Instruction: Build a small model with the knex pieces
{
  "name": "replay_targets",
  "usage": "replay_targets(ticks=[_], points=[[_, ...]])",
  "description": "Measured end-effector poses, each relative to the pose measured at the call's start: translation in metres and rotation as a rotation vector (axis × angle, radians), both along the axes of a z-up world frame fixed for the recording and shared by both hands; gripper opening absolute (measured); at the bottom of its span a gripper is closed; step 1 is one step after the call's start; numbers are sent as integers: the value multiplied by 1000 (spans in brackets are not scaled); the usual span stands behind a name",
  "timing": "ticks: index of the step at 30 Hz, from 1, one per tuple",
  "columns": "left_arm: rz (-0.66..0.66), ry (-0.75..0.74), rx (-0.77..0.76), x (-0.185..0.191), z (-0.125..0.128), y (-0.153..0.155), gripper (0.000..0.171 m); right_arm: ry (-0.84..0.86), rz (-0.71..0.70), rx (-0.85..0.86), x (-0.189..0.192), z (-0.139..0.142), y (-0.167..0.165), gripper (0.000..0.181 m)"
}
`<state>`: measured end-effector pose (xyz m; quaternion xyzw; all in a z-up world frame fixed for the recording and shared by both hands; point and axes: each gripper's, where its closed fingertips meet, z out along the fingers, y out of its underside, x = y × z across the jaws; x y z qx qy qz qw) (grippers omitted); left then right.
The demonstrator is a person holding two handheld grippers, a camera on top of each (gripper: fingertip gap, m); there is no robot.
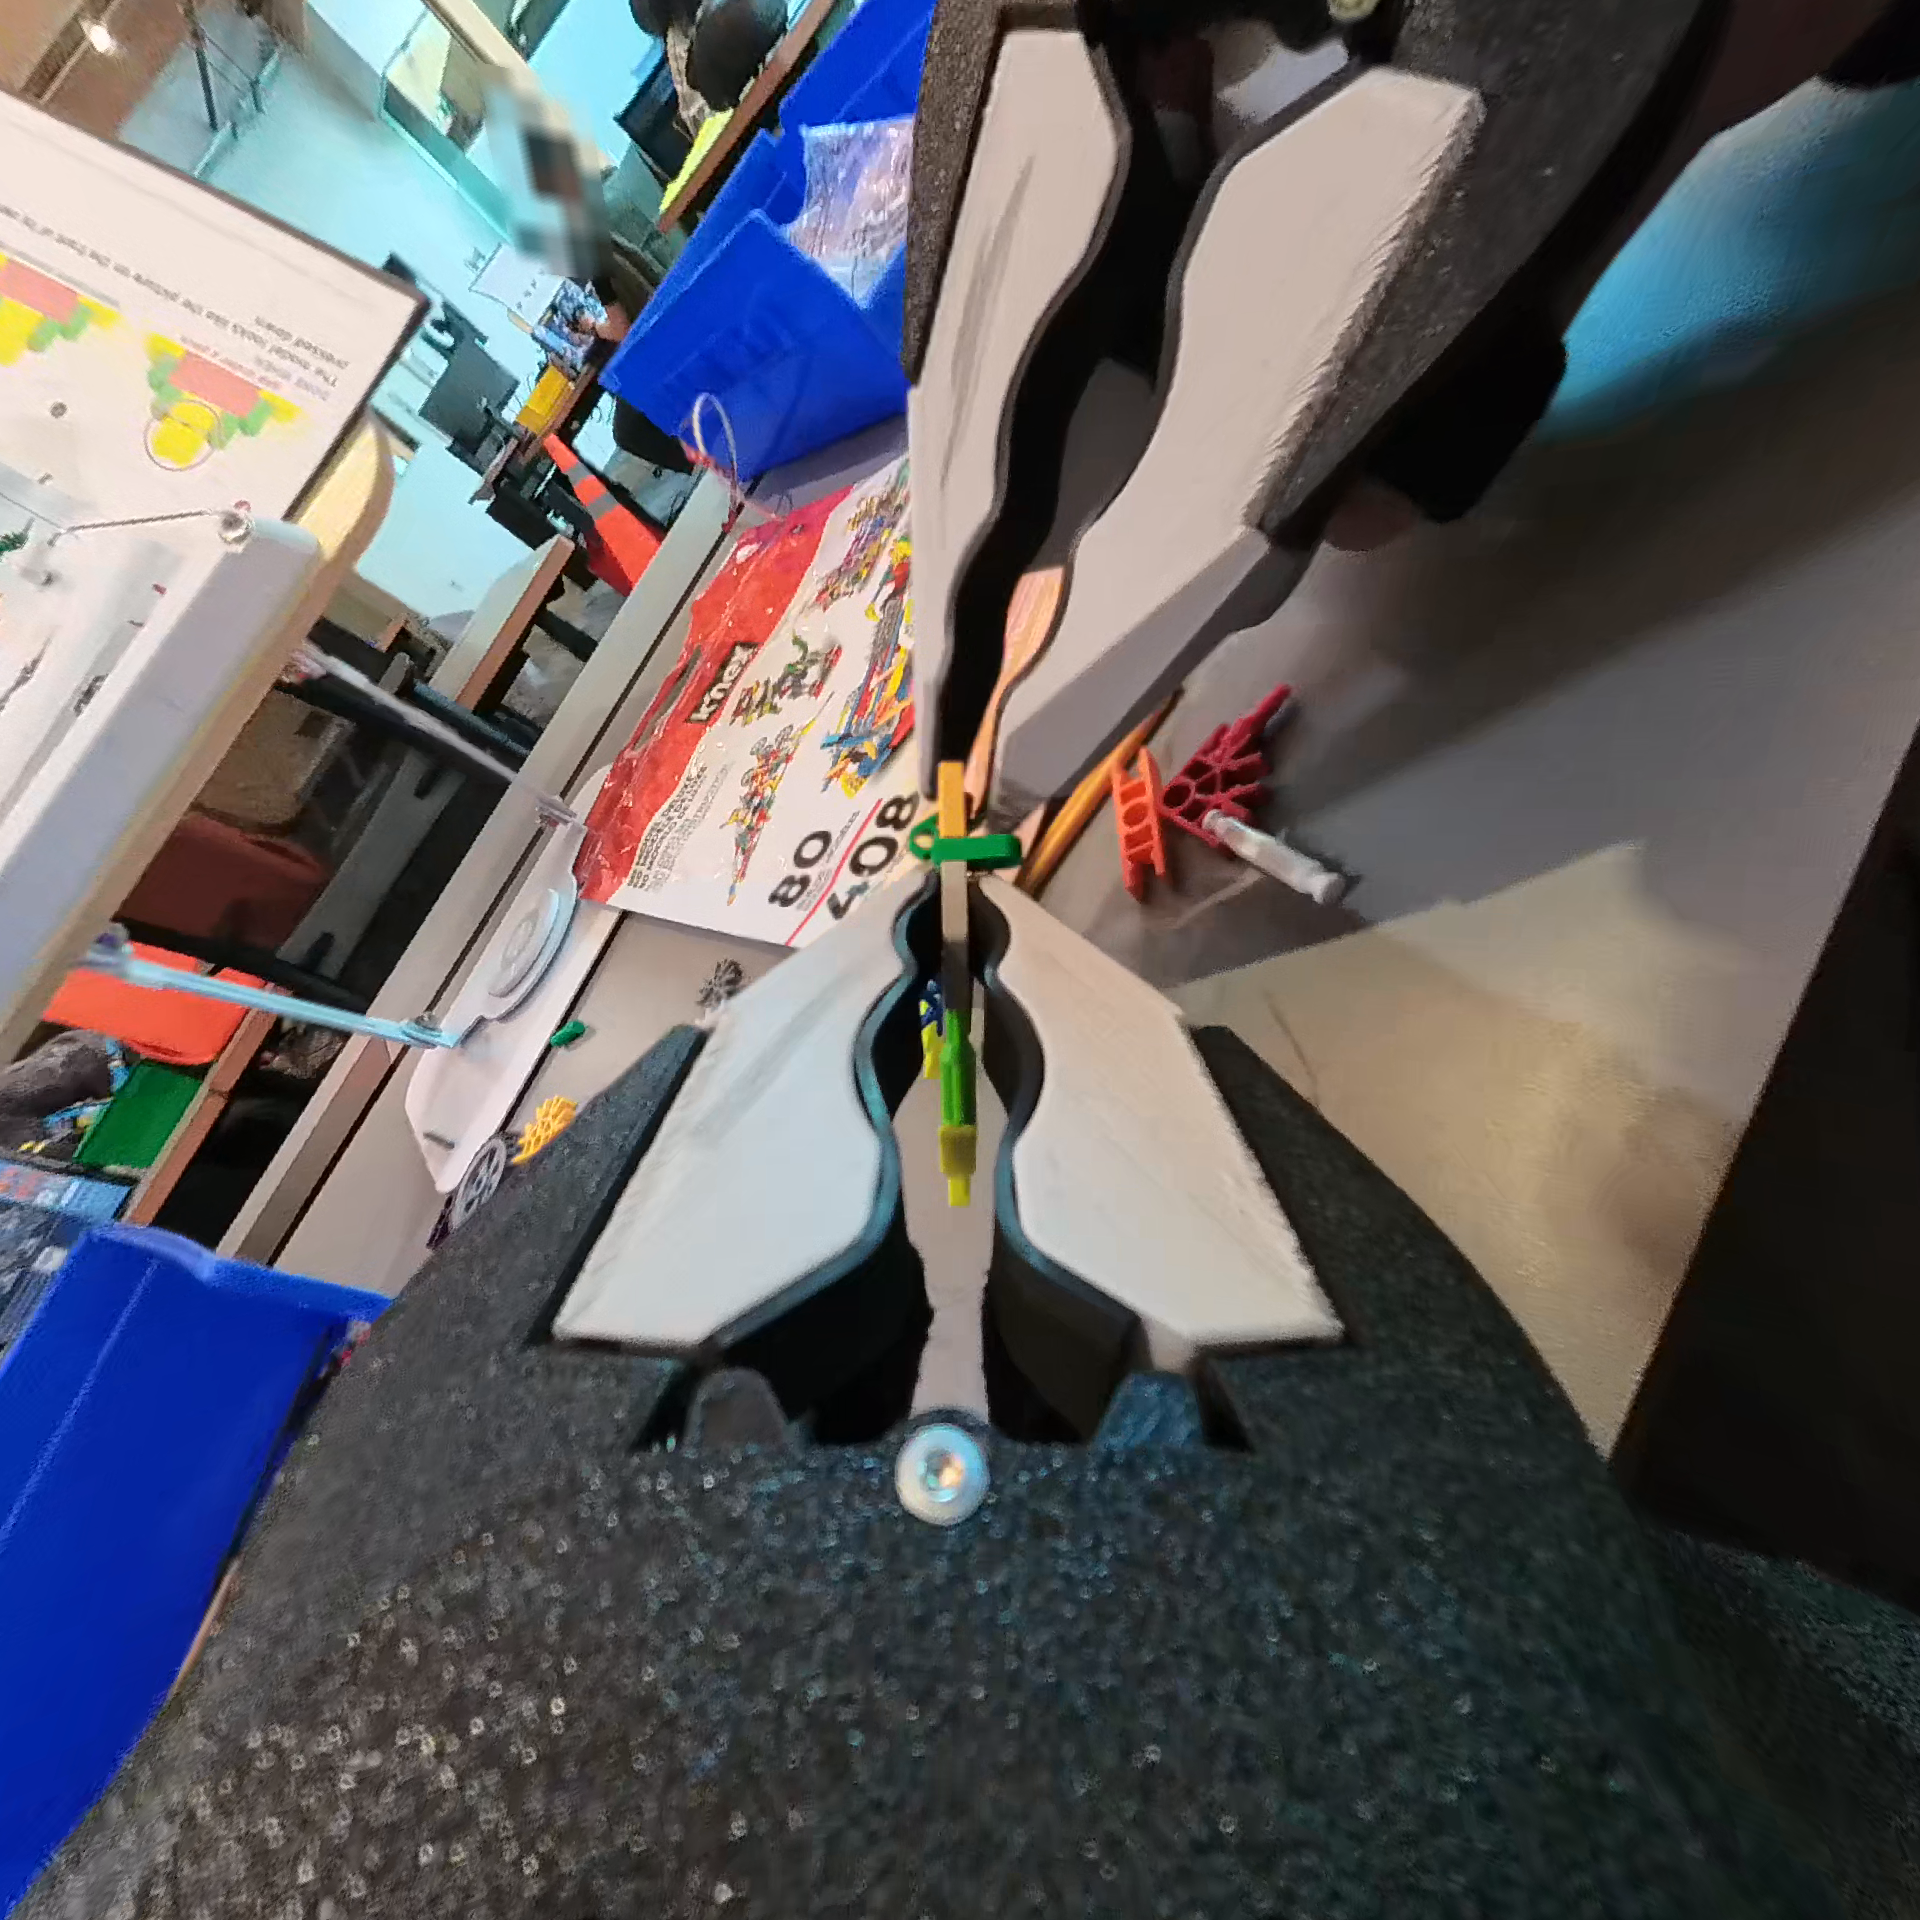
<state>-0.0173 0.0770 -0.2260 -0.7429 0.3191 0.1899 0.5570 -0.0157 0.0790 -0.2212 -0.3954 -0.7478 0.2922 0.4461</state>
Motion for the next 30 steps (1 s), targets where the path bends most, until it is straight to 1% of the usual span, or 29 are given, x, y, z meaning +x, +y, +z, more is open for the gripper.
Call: replay_targets(ticks=[3,5,10,13,16,17,19,20,22,25,28,30], points=[[-20,-107,8,-1,9,0,0,29,15,8,-1,10,-3,7],[-27,-185,15,-2,16,1,0,55,8,25,-4,17,-3,8],[-59,-406,8,-2,31,1,0,105,14,-19,-7,34,-3,7],[-66,-478,2,-2,37,2,0,137,-9,-13,-8,41,-1,5],[-73,-518,-4,0,41,2,0,161,-18,9,-6,45,-1,4],[-86,-515,-4,1,42,1,1,162,-5,14,-5,46,-1,4],[-127,-483,4,5,46,-2,1,154,49,-72,0,51,-7,6],[-165,-450,9,8,50,-6,1,144,90,-114,4,54,-11,10],[-252,-349,17,18,58,-15,0,101,197,-191,13,59,-21,17],[-350,-199,16,30,72,-29,0,82,341,-267,26,74,-32,18],[-430,-132,-11,42,82,-42,0,57,471,-349,36,85,-45,19],[-475,-118,-43,49,85,-50,0,39,569,-396,43,89,-58,19]])
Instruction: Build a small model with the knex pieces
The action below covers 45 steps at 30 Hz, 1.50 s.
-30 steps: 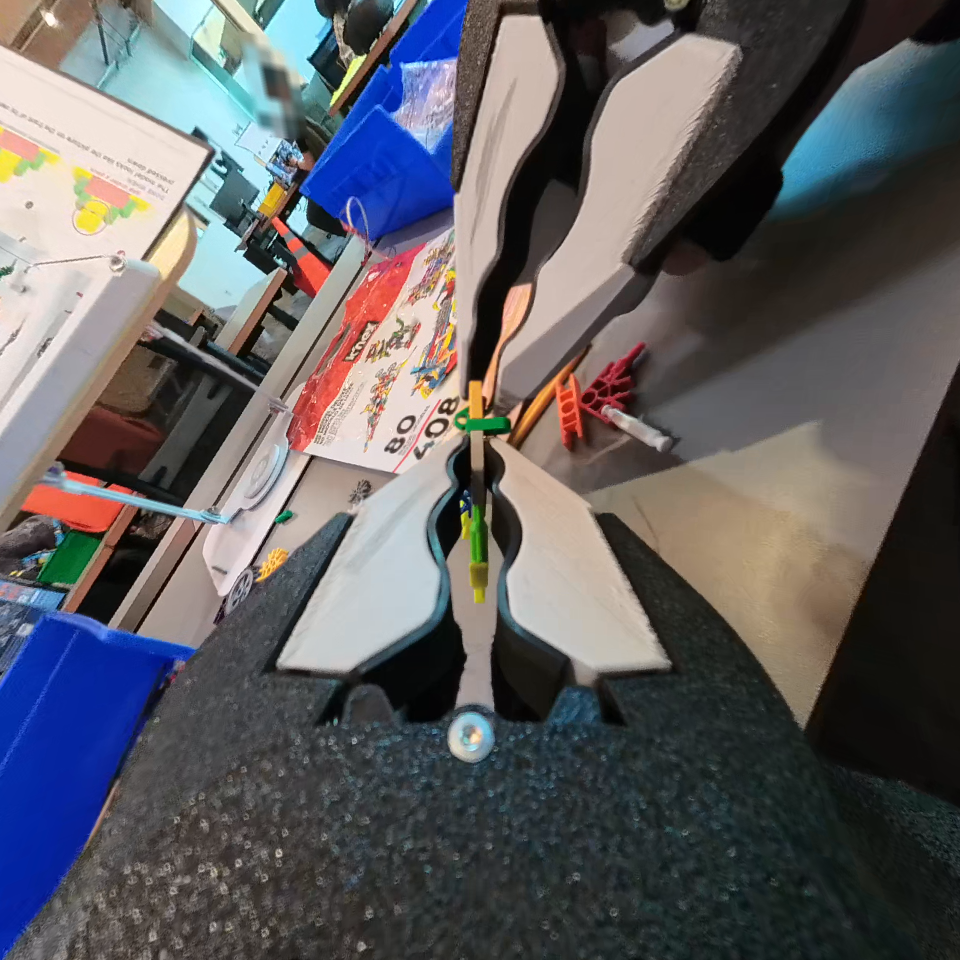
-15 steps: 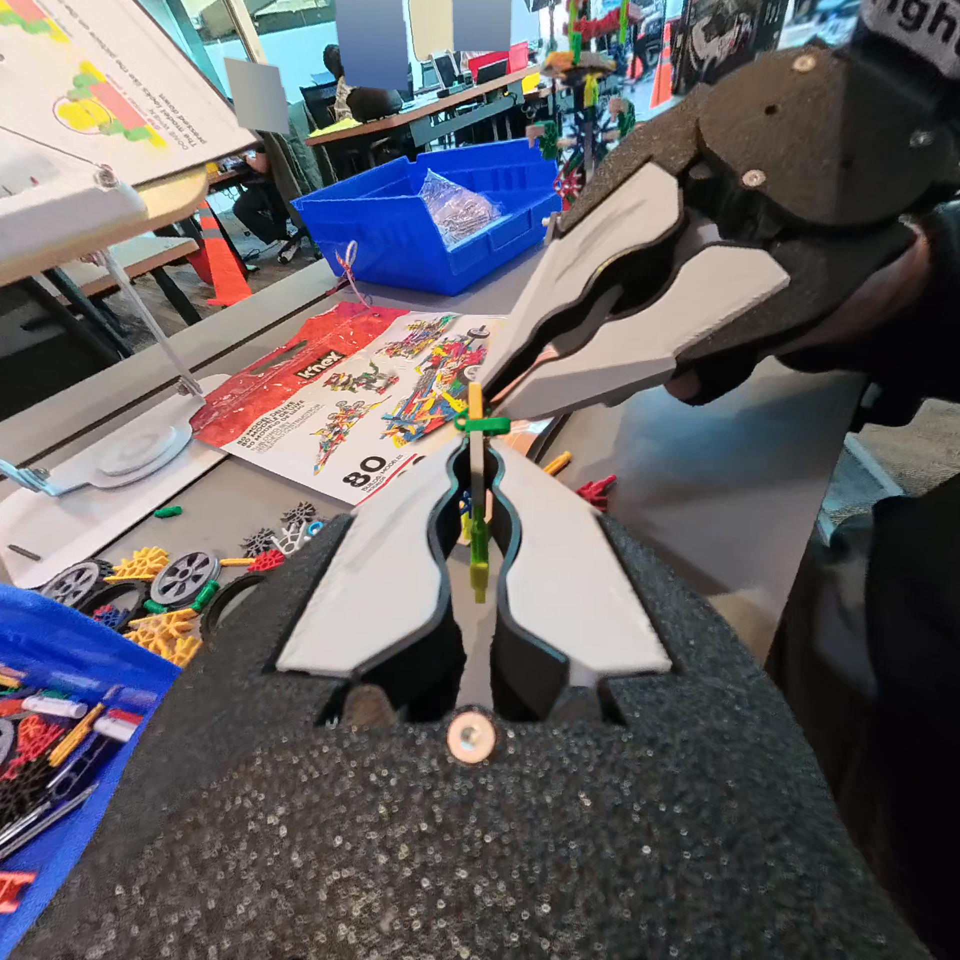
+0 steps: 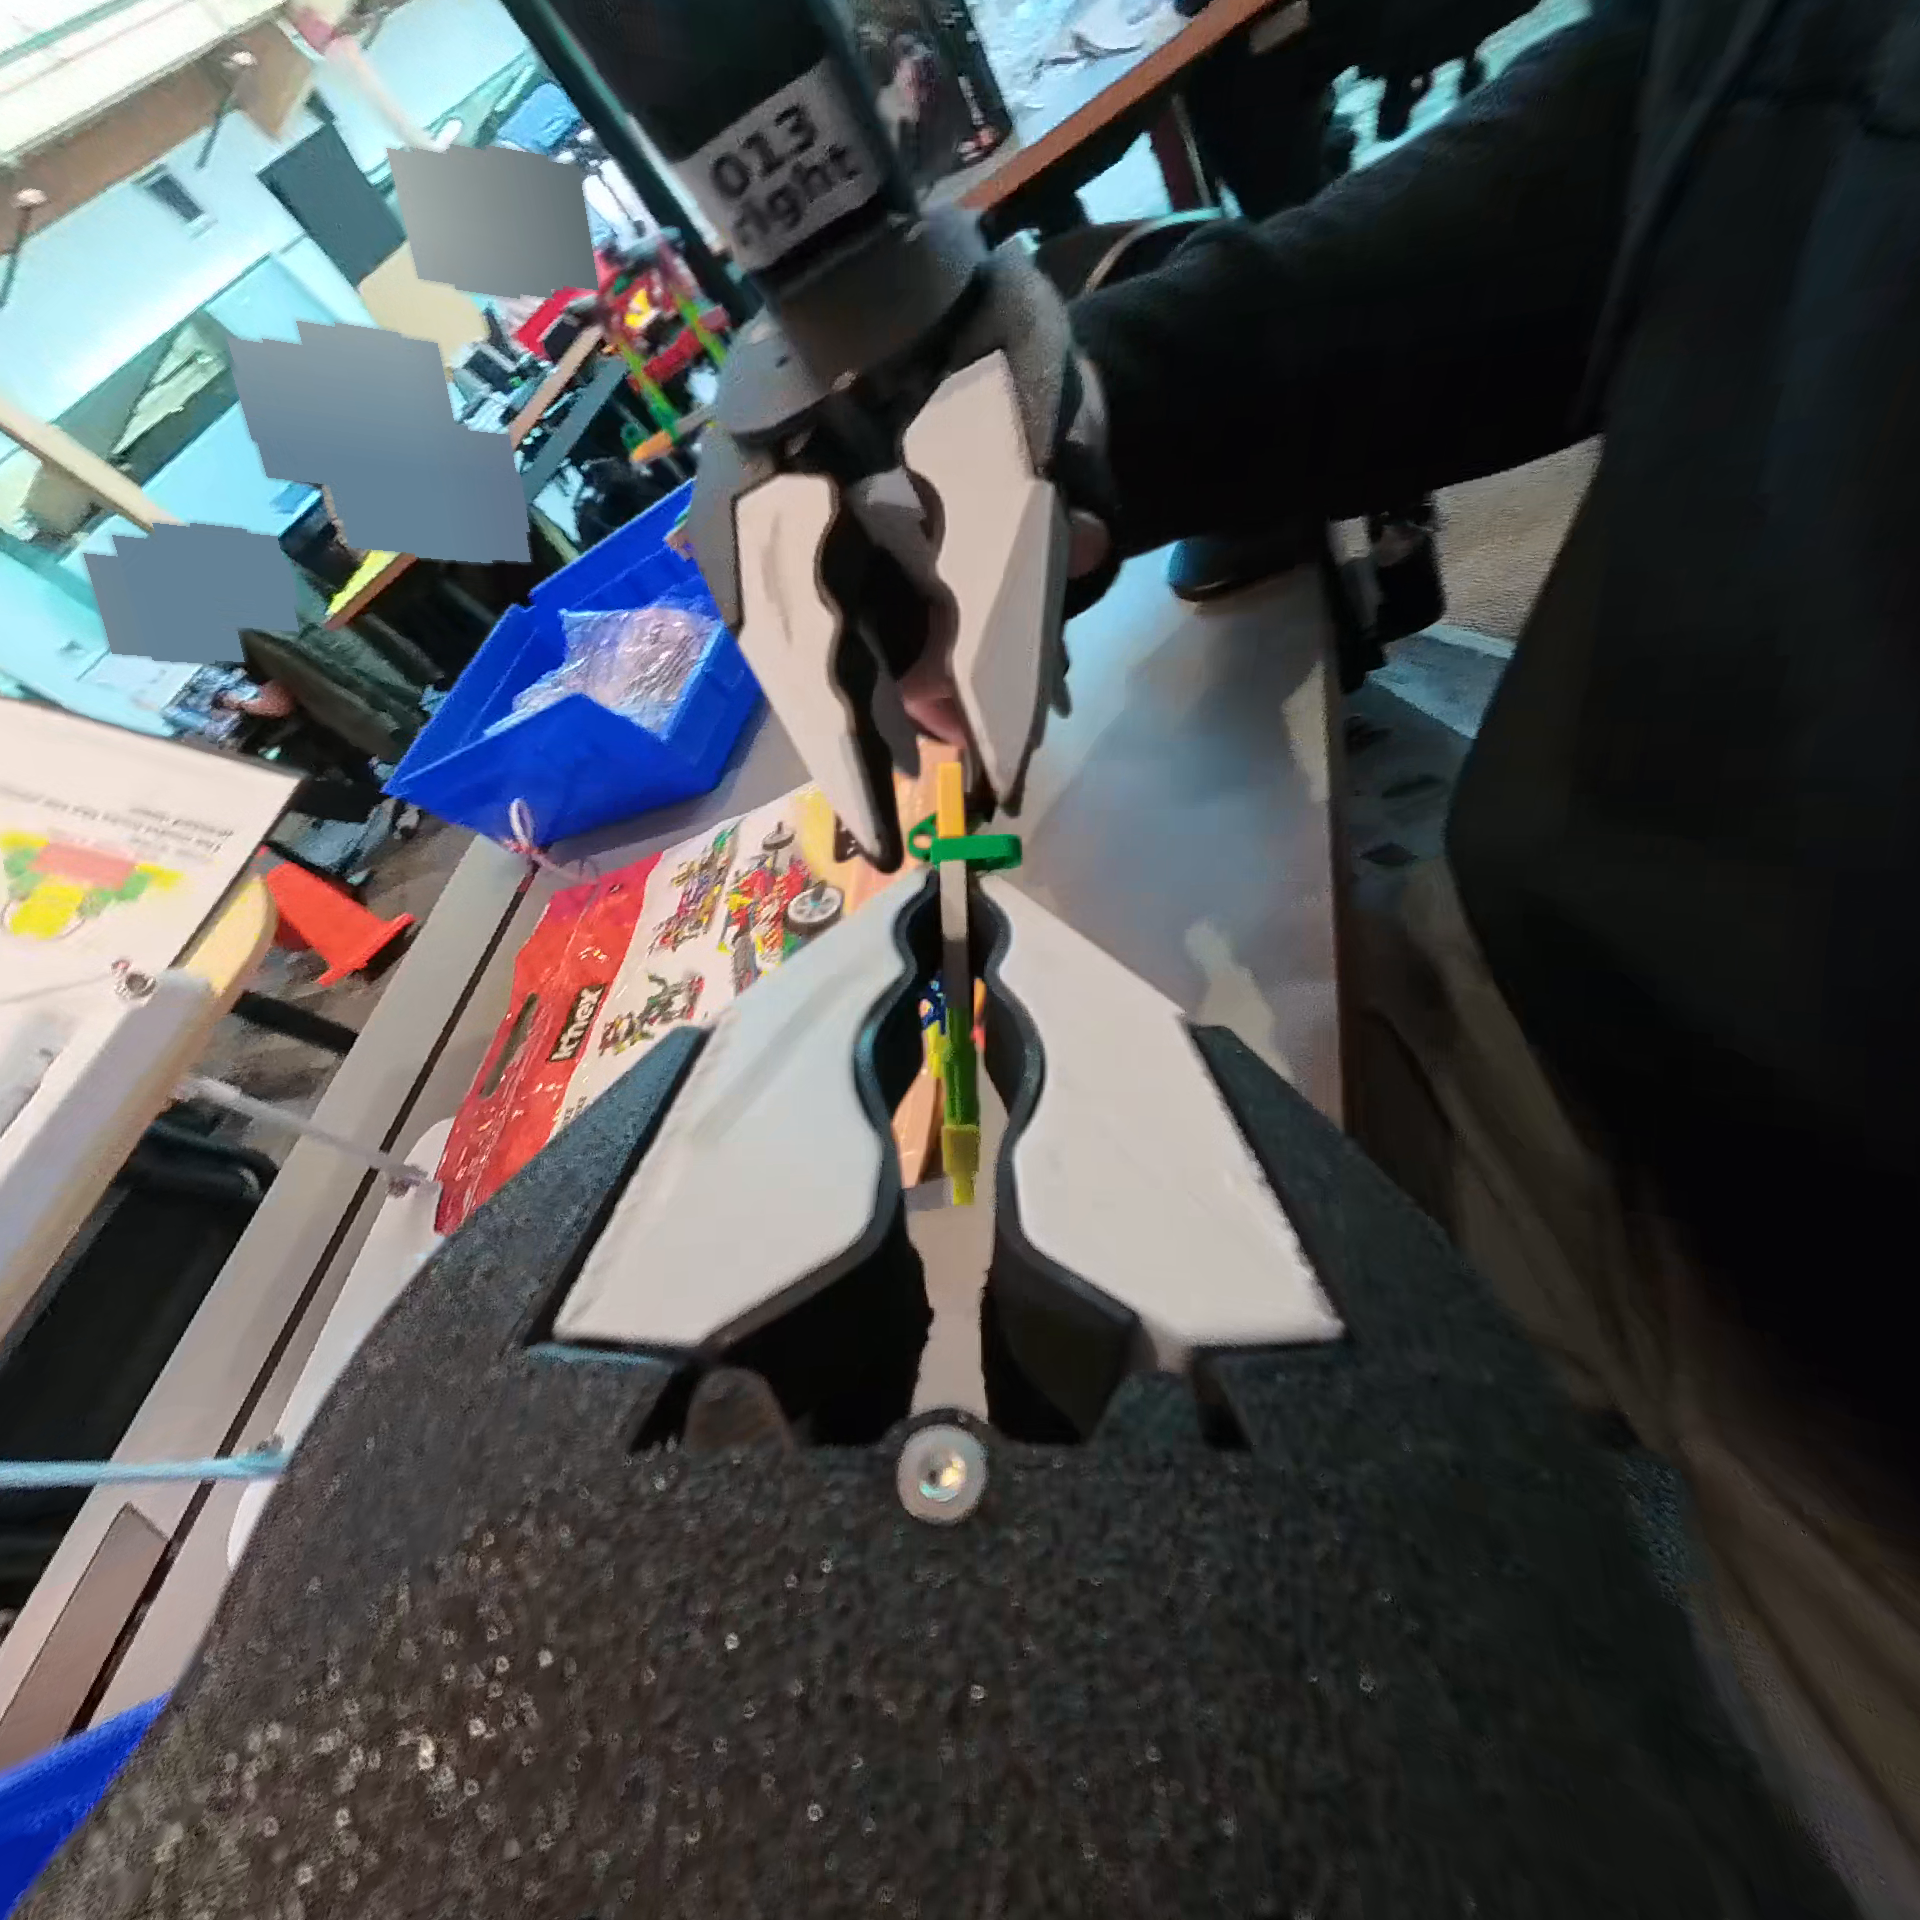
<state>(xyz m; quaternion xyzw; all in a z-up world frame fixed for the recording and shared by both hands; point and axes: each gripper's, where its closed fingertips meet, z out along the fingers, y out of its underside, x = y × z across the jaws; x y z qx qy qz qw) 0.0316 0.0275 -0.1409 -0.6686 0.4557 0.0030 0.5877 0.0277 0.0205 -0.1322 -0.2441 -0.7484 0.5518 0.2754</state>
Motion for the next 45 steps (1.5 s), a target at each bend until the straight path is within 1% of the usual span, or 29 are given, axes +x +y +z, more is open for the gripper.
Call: replay_targets(ticks=[2,4,6,8,10,13,15,18,20,22,25,31,33,35,36,37,39,40,41,43,45], points=[[-41,5,-25,5,2,-8,0,-10,86,-26,7,2,-12,19],[-74,18,-56,9,2,-15,0,3,136,-49,10,9,-20,19],[-105,16,-82,13,2,-22,0,12,168,-11,11,9,-29,17],[-124,22,-108,13,0,-28,0,2,200,28,14,7,-35,19],[-140,-2,-110,15,4,-33,0,13,227,48,16,9,-40,21],[-133,-11,-103,11,8,-37,1,43,227,101,15,12,-44,24],[-134,-34,-97,10,12,-40,1,67,203,115,10,15,-45,17],[-131,-58,-97,7,13,-42,1,90,181,148,5,15,-46,13],[-128,-76,-92,6,15,-43,1,113,182,151,3,18,-47,13],[-99,-79,-82,1,16,-41,0,135,165,153,-2,19,-44,13],[-10,-82,-68,-14,16,-32,0,164,79,184,-17,20,-34,12],[172,-243,-40,-44,23,-10,0,305,-207,304,-50,28,-9,11],[240,-292,-28,-54,24,-3,0,381,-343,395,-60,31,0,12],[294,-353,-11,-64,28,4,0,507,-520,559,-70,36,8,11],[296,-375,-11,-66,29,5,0,559,-583,625,-72,37,9,12],[287,-376,-19,-68,29,5,0,564,-598,628,-72,36,8,12],[257,-361,-21,-66,27,2,0,489,-523,476,-71,35,6,14],[252,-361,-26,-66,27,1,1,443,-482,383,-69,37,6,22],[246,-350,-27,-66,27,0,1,371,-423,315,-68,34,7,22],[183,-339,-35,-59,29,-5,0,224,-299,206,-65,27,4,28],[125,-328,-42,-52,33,-11,0,182,-209,119,-60,31,3,27]])
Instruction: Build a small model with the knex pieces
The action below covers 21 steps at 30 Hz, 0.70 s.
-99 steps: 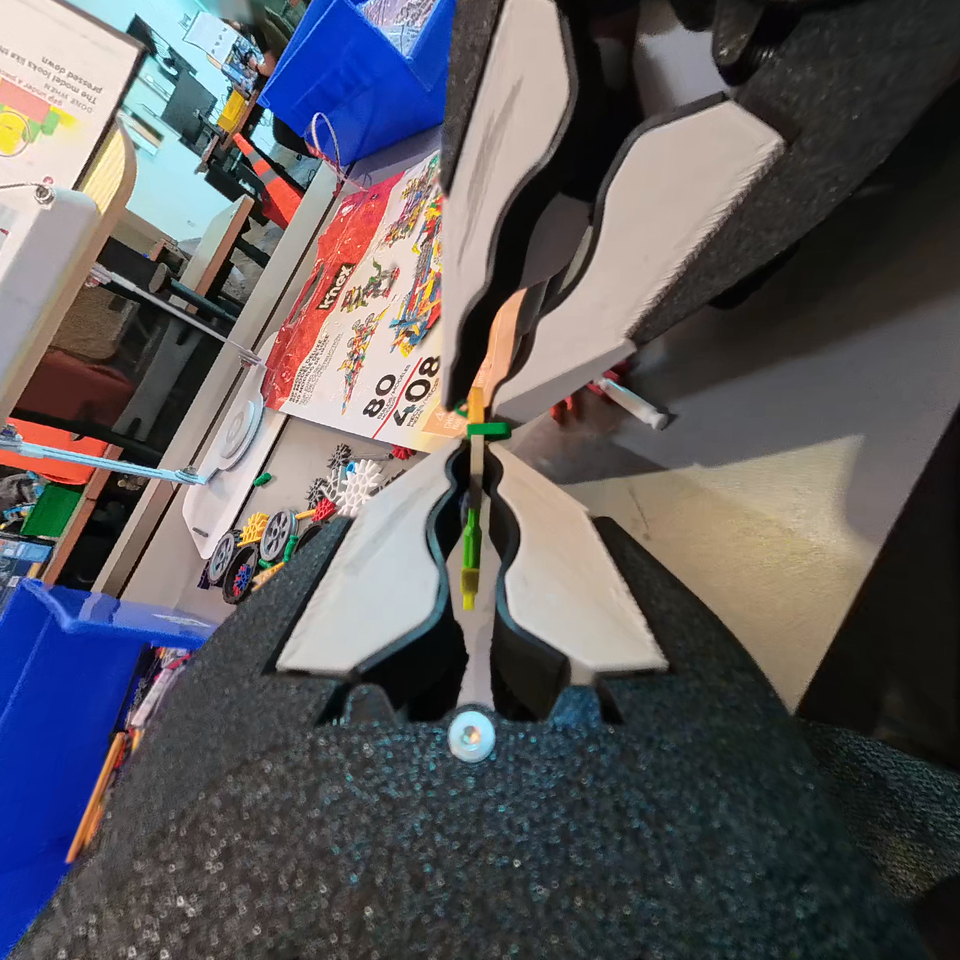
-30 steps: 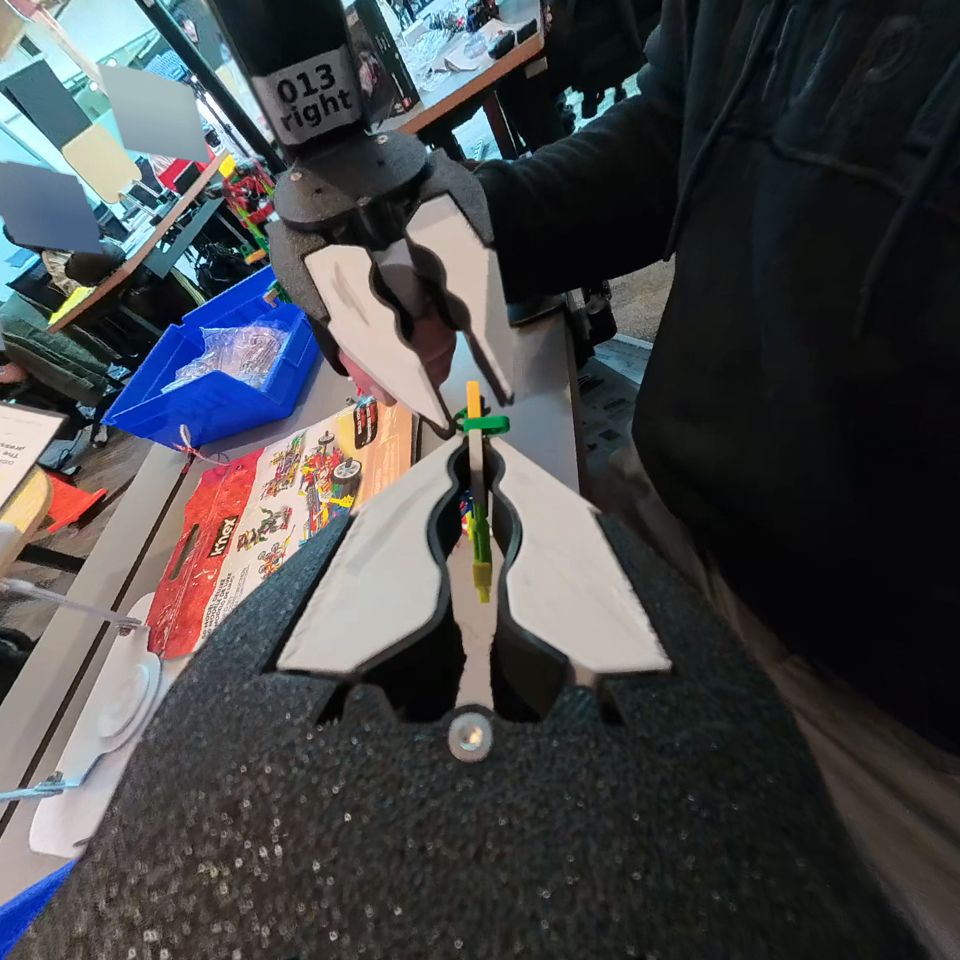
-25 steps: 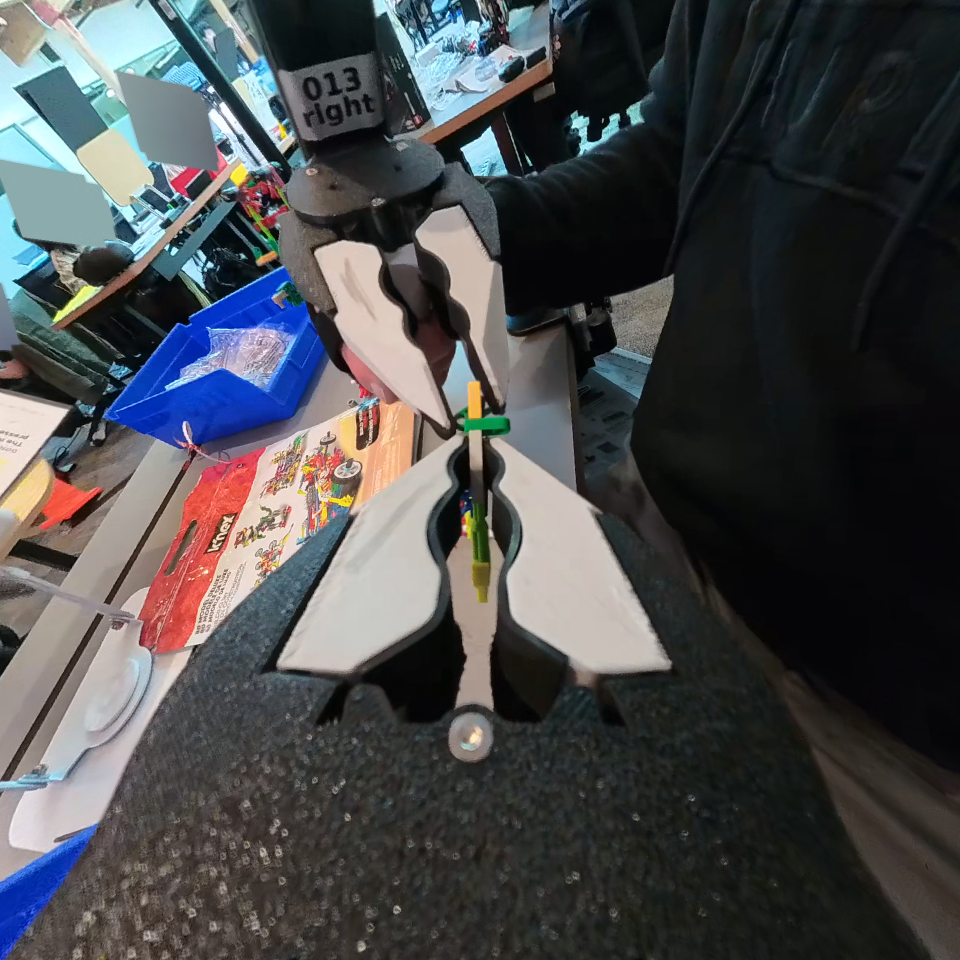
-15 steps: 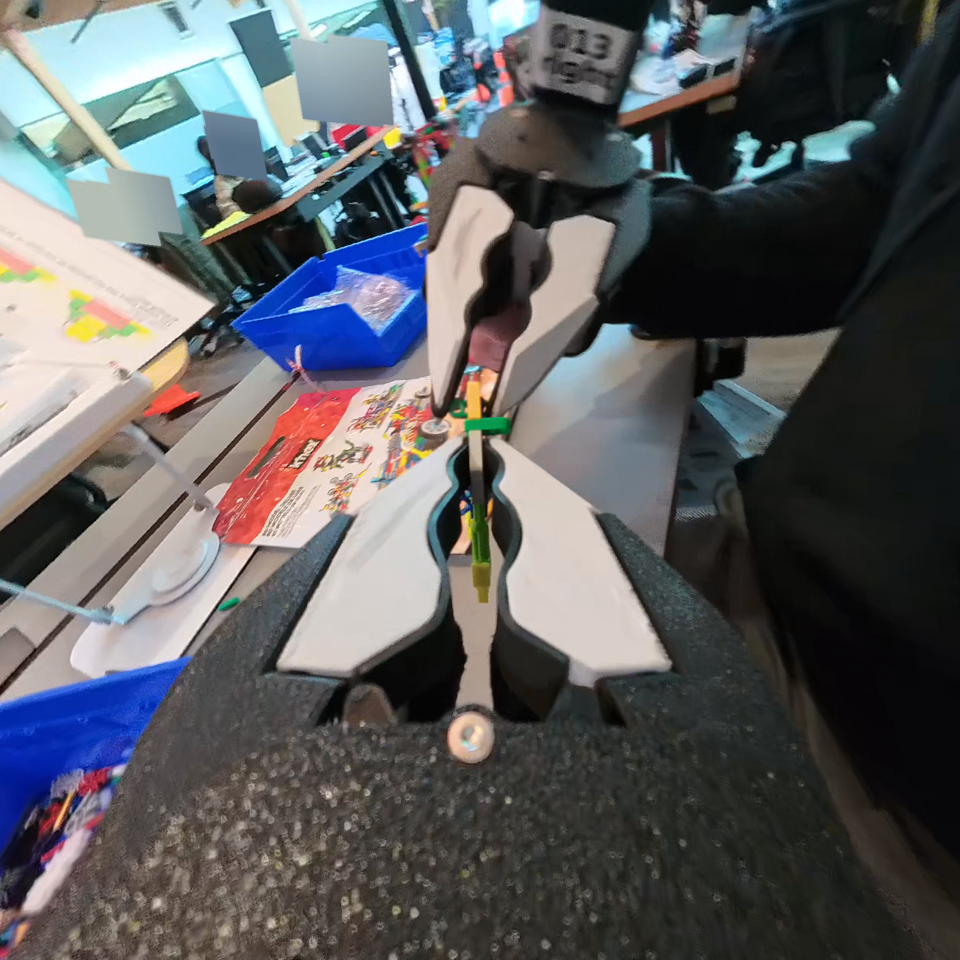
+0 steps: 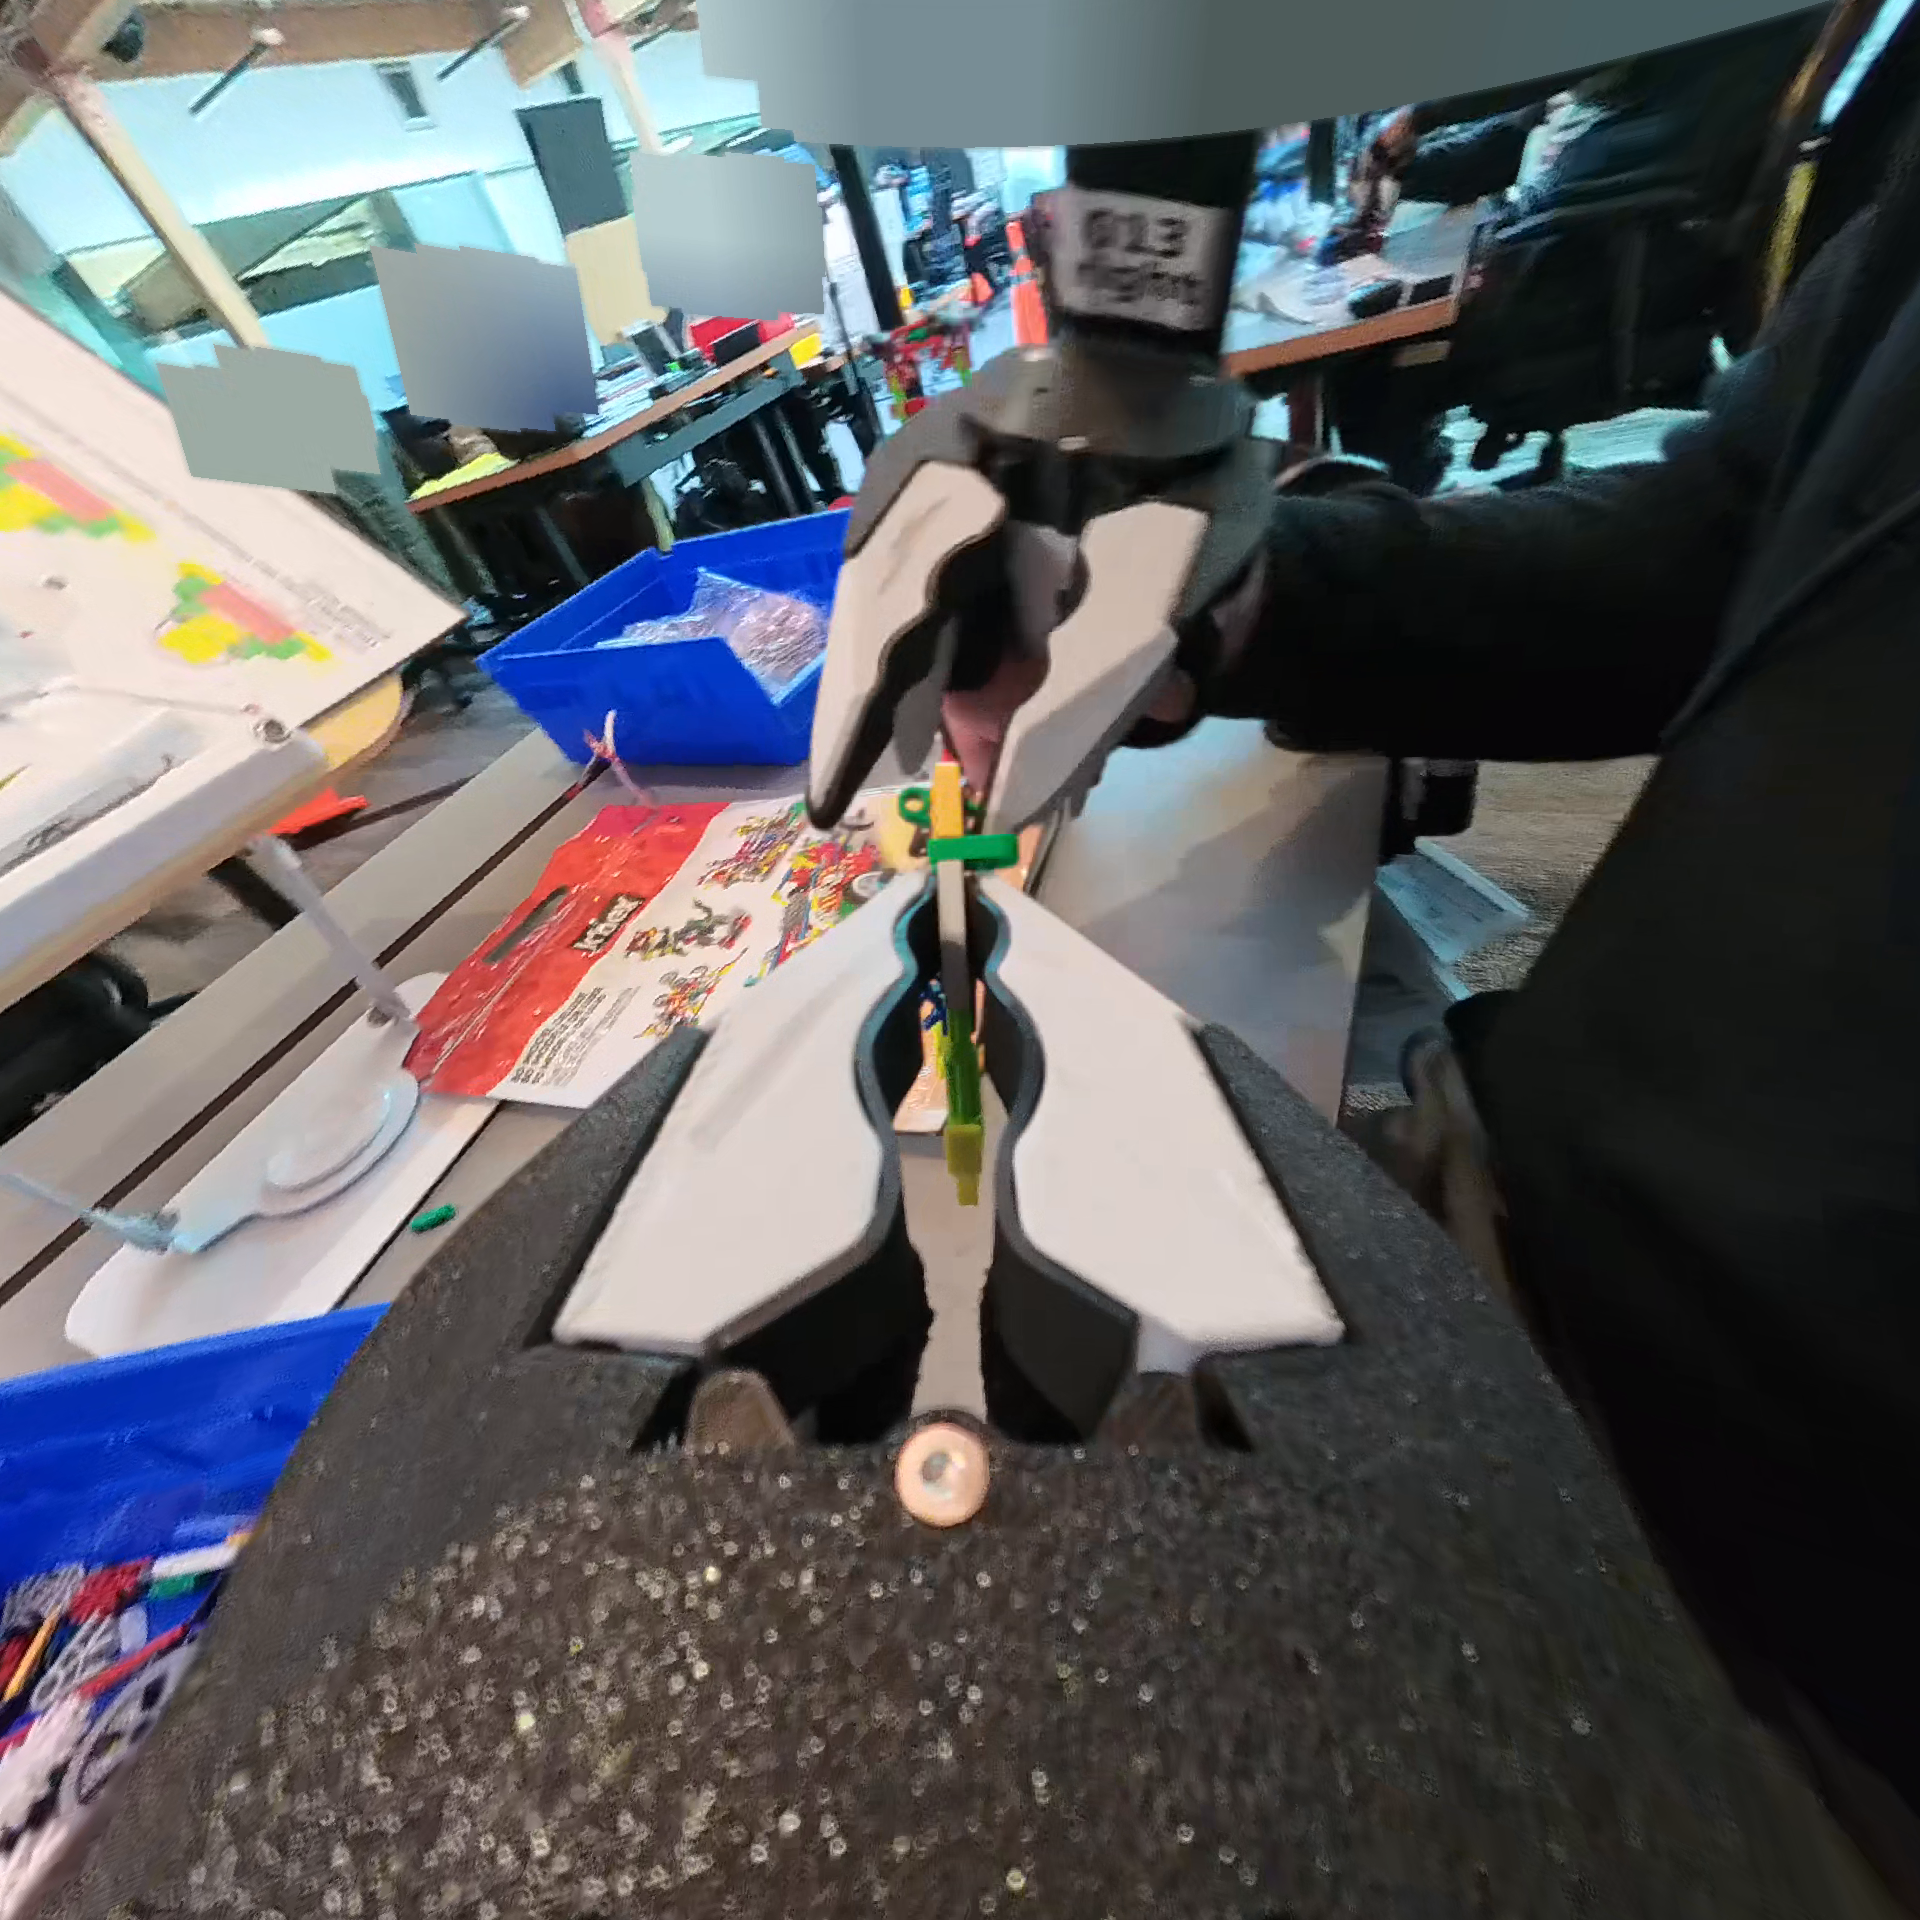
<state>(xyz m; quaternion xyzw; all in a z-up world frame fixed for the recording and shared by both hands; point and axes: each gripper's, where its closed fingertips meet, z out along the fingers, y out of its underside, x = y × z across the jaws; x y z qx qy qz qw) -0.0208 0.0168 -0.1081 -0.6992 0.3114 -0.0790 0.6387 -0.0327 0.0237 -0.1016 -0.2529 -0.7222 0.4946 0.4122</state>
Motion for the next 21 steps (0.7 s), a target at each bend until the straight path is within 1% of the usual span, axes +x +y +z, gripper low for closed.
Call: replay_targets(ticks=[2,4,5,8,12,13,16,18,21], points=[[-52,21,2,6,2,-4,1,-88,121,-95,6,-1,-5,28],[-77,35,-5,10,2,-4,1,-132,262,-190,17,3,-15,27],[-95,42,-11,13,1,-4,0,-143,301,-223,19,5,-18,25],[-152,36,-22,21,0,-7,0,-165,375,-265,24,6,-25,13],[-177,11,-30,23,-1,-7,1,-175,407,-307,26,6,-26,13],[-183,-4,-29,23,0,-7,0,-167,406,-312,26,6,-26,13],[-146,-71,-24,17,5,0,0,-72,301,-265,19,12,-18,12],[-117,-133,-19,13,10,7,0,-10,204,-222,13,17,-10,12],[-65,-196,-21,8,12,18,0,71,40,-105,6,19,3,12]])
